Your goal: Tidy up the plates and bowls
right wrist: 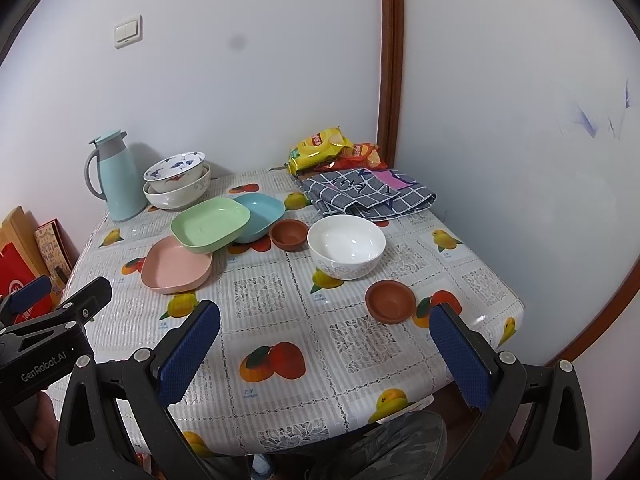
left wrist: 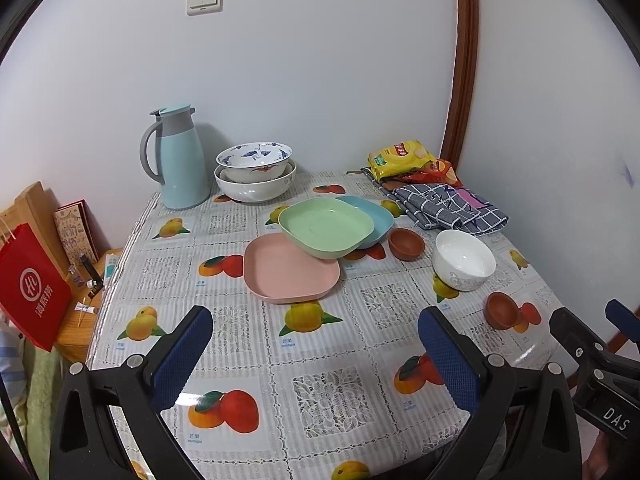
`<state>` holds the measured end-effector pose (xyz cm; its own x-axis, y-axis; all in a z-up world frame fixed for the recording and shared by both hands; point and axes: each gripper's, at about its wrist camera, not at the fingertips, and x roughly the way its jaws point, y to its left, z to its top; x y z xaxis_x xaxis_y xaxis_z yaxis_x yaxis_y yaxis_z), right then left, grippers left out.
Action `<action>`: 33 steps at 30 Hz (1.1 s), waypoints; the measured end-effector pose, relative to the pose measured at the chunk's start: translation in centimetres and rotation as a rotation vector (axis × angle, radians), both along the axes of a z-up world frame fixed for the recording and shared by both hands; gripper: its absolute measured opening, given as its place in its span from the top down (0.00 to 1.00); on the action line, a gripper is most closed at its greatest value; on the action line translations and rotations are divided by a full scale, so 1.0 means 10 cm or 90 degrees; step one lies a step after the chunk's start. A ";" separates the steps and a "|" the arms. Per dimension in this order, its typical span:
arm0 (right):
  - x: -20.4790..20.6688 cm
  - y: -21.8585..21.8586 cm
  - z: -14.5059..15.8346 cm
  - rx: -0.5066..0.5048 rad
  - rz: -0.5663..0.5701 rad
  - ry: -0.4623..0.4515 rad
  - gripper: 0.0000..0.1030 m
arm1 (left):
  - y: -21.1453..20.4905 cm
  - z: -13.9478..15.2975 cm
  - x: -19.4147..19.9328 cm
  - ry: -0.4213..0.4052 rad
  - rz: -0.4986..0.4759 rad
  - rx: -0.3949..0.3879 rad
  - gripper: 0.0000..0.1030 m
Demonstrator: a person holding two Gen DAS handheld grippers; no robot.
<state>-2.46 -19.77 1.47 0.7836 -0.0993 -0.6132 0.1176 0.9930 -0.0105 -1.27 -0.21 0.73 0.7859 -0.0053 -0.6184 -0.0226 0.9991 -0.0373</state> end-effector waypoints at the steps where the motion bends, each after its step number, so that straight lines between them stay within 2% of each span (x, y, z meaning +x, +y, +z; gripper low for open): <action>1: 0.00 0.00 0.00 0.001 0.000 0.000 0.00 | 0.00 0.00 0.01 0.001 0.000 0.000 0.00; 33: -0.04 -0.01 0.01 0.000 -0.006 -0.009 0.00 | 0.01 0.00 -0.01 0.001 0.000 0.000 0.00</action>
<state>-2.83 -19.84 1.55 0.7911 -0.1060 -0.6024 0.1267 0.9919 -0.0082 -1.39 -0.10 0.77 0.7849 -0.0059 -0.6196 -0.0221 0.9991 -0.0375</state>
